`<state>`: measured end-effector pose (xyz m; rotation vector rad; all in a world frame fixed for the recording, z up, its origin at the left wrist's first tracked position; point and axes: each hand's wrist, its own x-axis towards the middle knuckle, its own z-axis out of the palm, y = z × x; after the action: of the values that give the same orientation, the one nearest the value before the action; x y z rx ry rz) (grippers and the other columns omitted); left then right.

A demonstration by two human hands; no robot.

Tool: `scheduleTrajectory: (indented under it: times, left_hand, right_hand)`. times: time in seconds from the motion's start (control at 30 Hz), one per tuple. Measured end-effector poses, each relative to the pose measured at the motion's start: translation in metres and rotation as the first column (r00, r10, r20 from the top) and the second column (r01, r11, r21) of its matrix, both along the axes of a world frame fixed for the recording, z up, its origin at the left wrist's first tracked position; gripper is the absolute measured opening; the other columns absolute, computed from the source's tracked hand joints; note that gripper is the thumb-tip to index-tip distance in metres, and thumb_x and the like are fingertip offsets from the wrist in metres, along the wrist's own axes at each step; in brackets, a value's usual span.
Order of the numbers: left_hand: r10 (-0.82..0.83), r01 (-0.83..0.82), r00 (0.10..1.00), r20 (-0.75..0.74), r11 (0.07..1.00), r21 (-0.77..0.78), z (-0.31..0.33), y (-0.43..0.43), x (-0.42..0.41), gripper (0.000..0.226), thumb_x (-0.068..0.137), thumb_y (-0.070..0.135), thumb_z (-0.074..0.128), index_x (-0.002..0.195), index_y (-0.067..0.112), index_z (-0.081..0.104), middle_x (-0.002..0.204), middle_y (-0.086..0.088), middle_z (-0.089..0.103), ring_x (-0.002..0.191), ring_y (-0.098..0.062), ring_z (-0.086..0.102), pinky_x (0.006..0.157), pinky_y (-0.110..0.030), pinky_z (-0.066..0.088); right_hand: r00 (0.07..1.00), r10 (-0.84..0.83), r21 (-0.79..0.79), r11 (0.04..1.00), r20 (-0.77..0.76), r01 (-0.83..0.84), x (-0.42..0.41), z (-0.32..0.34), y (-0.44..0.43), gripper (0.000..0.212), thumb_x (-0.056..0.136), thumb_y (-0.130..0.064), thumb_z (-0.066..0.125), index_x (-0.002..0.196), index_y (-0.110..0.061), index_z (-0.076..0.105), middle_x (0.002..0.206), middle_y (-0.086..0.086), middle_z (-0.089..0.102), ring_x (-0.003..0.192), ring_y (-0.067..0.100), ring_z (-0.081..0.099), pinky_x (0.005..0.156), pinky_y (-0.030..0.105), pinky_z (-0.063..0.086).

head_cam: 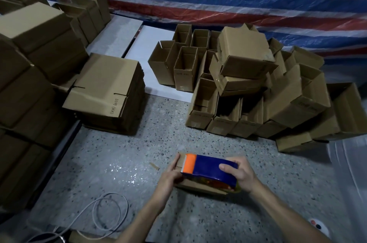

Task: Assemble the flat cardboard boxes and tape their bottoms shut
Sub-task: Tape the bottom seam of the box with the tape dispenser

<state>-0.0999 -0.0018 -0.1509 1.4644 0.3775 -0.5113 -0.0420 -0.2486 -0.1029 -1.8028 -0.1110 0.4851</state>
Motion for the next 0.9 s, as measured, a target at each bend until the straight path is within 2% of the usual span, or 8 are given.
scheduleTrajectory:
  times: [0.07,0.13,0.23,0.33,0.5,0.63,0.7,0.9]
  left_hand:
    - [0.122,-0.137,0.986,-0.113,0.981,-0.138,0.005,0.004,0.006,0.050,0.086,0.033,0.055,0.134,0.046,0.058,0.144,0.003,0.054,0.120,-0.013,0.057,0.100,-0.026,0.044]
    - [0.140,-0.158,0.984,-0.110,0.971,-0.178,0.007,0.009,0.010,0.033,0.099,0.028,0.053,0.128,0.037,0.066,0.141,0.007,0.057,0.121,-0.008,0.059,0.096,-0.024,0.046]
    - [0.052,-0.054,0.998,-0.020,0.991,-0.125,0.008,0.012,0.014,0.024,0.098,0.020,0.059,0.092,0.017,0.082,0.143,0.024,0.049,0.127,0.008,0.047,0.094,-0.021,0.040]
    - [0.050,-0.050,0.999,0.007,0.997,-0.061,0.007,0.013,0.019,0.026,0.093,0.014,0.065,0.073,0.017,0.081,0.142,0.022,0.048,0.129,-0.002,0.049,0.097,-0.029,0.041]
    - [0.049,-0.050,0.999,0.022,0.998,0.046,0.011,0.013,0.024,0.019,0.088,0.012,0.072,0.072,0.017,0.081,0.133,0.022,0.053,0.121,-0.002,0.054,0.093,-0.027,0.045]
    - [0.070,-0.073,0.997,0.023,0.983,0.166,0.011,0.013,0.032,0.017,0.088,0.003,0.067,0.073,0.005,0.073,0.125,0.016,0.061,0.118,-0.006,0.058,0.086,-0.016,0.042]
    - [0.098,-0.099,0.995,0.014,0.974,0.205,0.015,0.012,0.035,0.022,0.090,0.002,0.064,0.070,0.011,0.065,0.121,0.010,0.065,0.113,-0.009,0.061,0.077,-0.006,0.042]
    - [0.165,-0.156,0.986,-0.020,0.960,0.234,0.012,0.009,0.037,0.010,0.088,0.000,0.065,0.080,0.006,0.064,0.110,0.001,0.070,0.109,-0.012,0.063,0.080,-0.017,0.050]
  right_hand:
    - [1.000,0.013,0.006,1.000,-0.004,-0.013,0.000,-0.001,-0.001,0.047,0.078,-0.047,0.067,0.059,-0.004,0.060,0.053,0.003,0.056,0.047,0.017,0.051,0.050,0.021,0.036]
    - [1.000,0.018,0.005,1.000,0.001,-0.018,0.000,-0.002,-0.001,0.050,0.077,-0.046,0.067,0.058,-0.001,0.058,0.052,0.003,0.055,0.047,0.016,0.049,0.049,0.020,0.035]
    - [1.000,0.021,0.000,1.000,-0.008,-0.021,0.002,-0.003,-0.002,0.053,0.077,-0.045,0.068,0.057,0.003,0.057,0.052,0.003,0.055,0.047,0.016,0.048,0.050,0.021,0.034]
    - [1.000,0.020,0.005,1.000,-0.007,-0.020,0.001,-0.002,-0.001,0.036,0.079,-0.041,0.067,0.055,-0.015,0.063,0.052,-0.001,0.056,0.046,0.011,0.049,0.050,0.018,0.035]
    - [1.000,0.000,-0.017,1.000,-0.008,0.000,-0.002,-0.003,-0.003,0.038,0.077,-0.043,0.069,0.053,-0.016,0.059,0.050,0.001,0.052,0.046,0.015,0.045,0.049,0.022,0.032]
    - [1.000,0.026,-0.061,0.998,-0.008,-0.026,-0.001,0.004,0.002,0.036,0.078,-0.045,0.069,0.054,-0.018,0.060,0.051,-0.001,0.053,0.047,0.012,0.047,0.050,0.019,0.034]
    - [0.997,0.073,-0.096,0.993,-0.010,-0.074,0.001,0.010,0.007,0.031,0.080,-0.045,0.068,0.057,-0.023,0.064,0.053,-0.002,0.057,0.049,0.008,0.052,0.052,0.016,0.037]
    - [0.987,0.155,-0.140,0.977,-0.041,-0.159,0.008,0.027,0.008,0.046,0.083,-0.051,0.067,0.065,-0.010,0.062,0.059,0.002,0.060,0.055,0.014,0.055,0.056,0.019,0.040]
